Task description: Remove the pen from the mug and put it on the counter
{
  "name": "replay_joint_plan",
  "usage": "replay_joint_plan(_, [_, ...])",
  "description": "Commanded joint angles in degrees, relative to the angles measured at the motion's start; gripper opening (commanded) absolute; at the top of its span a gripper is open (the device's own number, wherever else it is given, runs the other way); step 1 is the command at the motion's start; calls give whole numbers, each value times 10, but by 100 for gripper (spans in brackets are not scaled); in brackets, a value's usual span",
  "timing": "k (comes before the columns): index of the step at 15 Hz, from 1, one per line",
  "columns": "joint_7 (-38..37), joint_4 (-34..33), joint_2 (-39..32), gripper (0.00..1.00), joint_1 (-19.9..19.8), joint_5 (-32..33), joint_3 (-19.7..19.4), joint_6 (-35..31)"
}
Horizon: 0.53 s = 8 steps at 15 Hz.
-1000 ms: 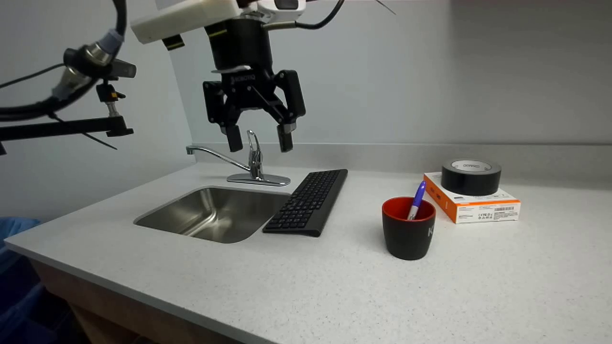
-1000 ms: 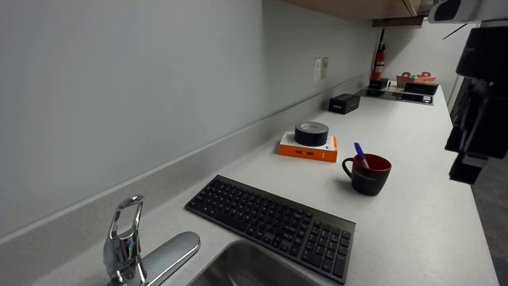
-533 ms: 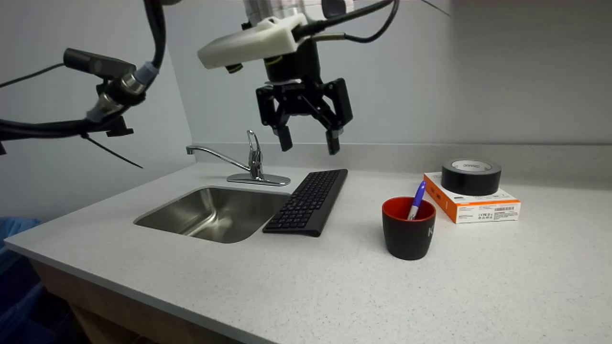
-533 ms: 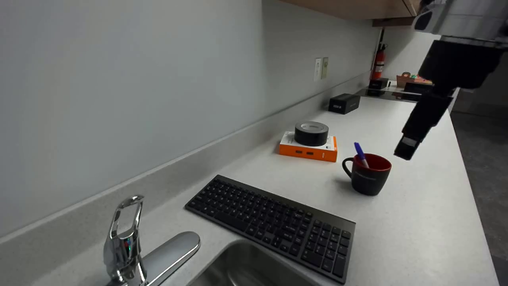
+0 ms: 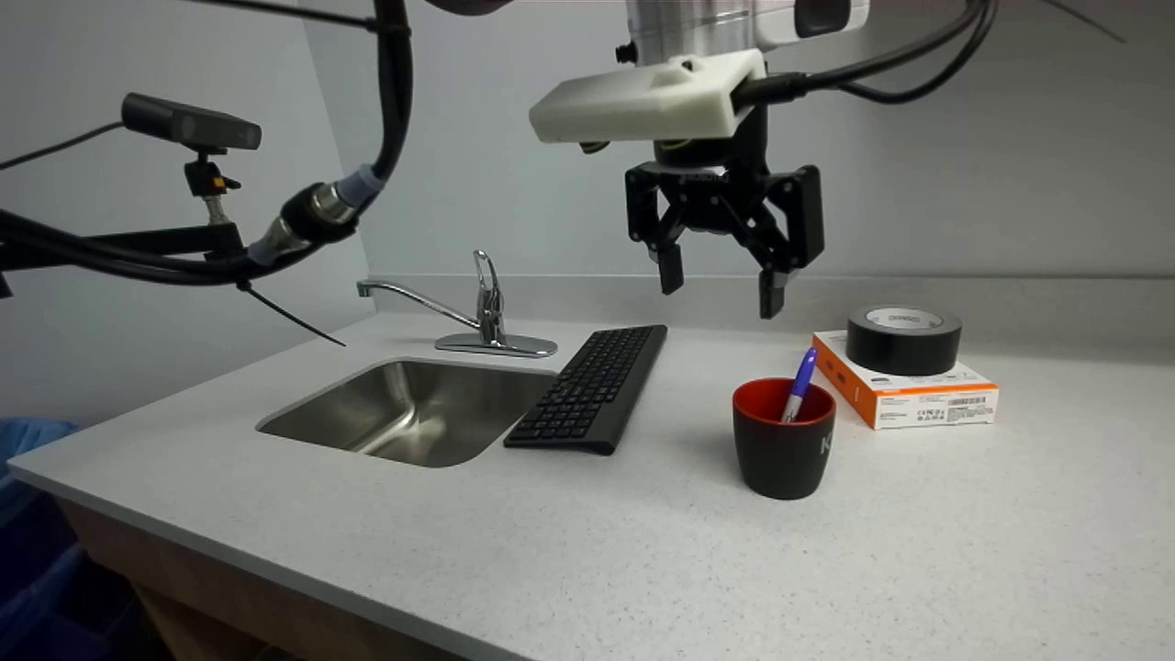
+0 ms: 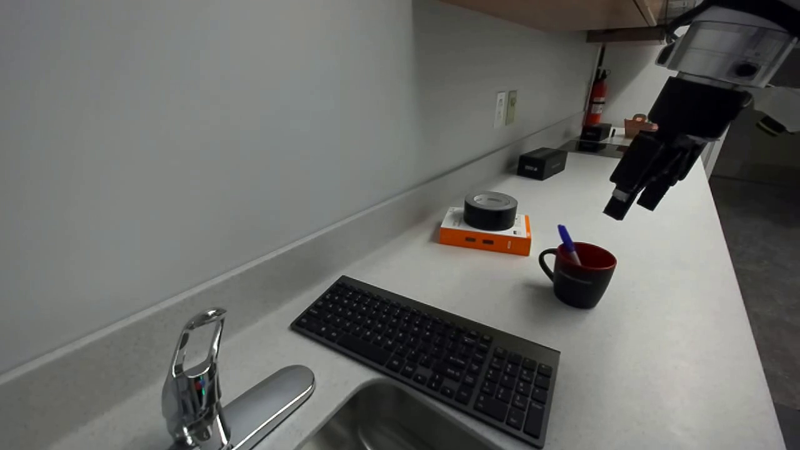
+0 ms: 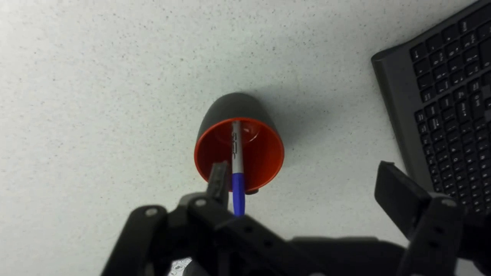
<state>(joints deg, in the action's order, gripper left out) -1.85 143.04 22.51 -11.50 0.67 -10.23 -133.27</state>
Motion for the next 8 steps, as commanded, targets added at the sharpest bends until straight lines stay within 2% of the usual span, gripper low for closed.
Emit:
replay_joint_plan(1, [0,-1,-1,100,-1,0,1,1])
replay_joint_plan(8, [-1,-1,-1,100,-1,0,5,1])
